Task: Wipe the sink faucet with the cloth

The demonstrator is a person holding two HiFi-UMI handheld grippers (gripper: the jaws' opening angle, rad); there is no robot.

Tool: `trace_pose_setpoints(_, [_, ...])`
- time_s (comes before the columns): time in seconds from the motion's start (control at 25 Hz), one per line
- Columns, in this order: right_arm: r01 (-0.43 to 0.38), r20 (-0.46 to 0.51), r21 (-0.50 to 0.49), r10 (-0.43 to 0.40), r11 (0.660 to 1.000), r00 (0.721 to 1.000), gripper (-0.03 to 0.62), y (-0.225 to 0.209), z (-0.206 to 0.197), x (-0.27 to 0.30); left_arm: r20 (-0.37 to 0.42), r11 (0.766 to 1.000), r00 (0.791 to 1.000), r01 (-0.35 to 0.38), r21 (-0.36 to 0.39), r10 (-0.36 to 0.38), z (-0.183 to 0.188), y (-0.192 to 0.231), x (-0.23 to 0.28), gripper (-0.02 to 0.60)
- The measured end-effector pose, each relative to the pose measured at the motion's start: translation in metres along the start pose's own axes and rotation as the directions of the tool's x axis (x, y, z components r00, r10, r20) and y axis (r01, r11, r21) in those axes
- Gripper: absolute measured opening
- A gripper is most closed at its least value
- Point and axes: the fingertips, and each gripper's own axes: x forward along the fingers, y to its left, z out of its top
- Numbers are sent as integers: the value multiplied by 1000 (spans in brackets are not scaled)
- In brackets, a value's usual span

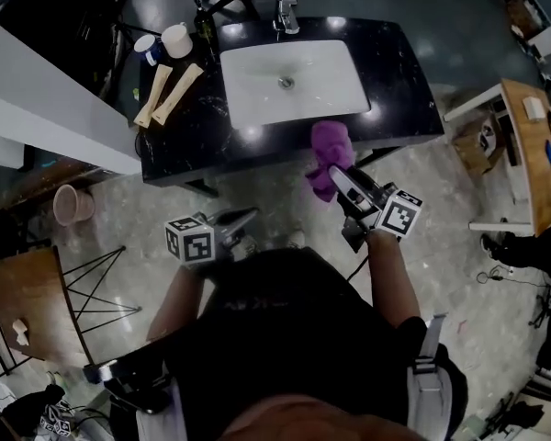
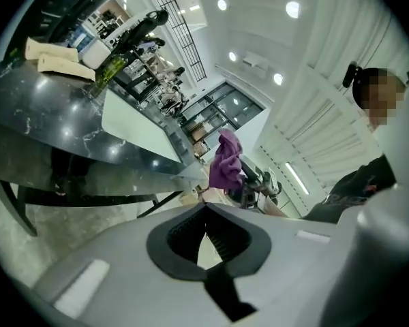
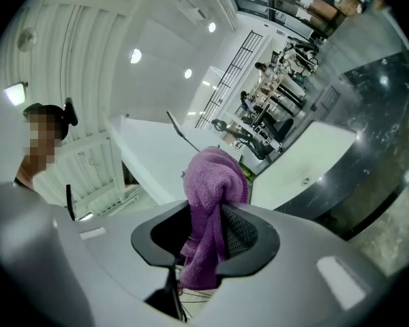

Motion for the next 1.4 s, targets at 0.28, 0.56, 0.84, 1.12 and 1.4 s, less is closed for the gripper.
trace_pose_setpoints(0.28, [99, 64, -257, -85, 961, 994, 132, 10, 82, 37, 27, 999, 999, 18, -29, -18, 7, 27, -29, 0])
trace_pose_setpoints(0.56, [126, -115, -588, -236, 799, 965, 133, -34, 174, 105, 136, 997, 990, -40, -59, 48, 26, 42, -38, 0])
trace_pose_setpoints(0.84, [-196, -408, -841, -351, 505, 843, 133, -110, 272, 224, 317, 975, 926, -162, -152, 204, 76, 65, 11, 0])
trace_pose_setpoints(1.12, [-580, -622, -773, -490, 259, 610, 133, -194, 285, 314, 423, 928, 829, -287, -239, 365, 120, 64, 78, 0])
trace_pose_setpoints(1.4, [-668, -616, -732, -548, 134, 565, 132, -245, 296, 379, 442, 859, 743, -372, -352, 503, 120, 65, 88, 0])
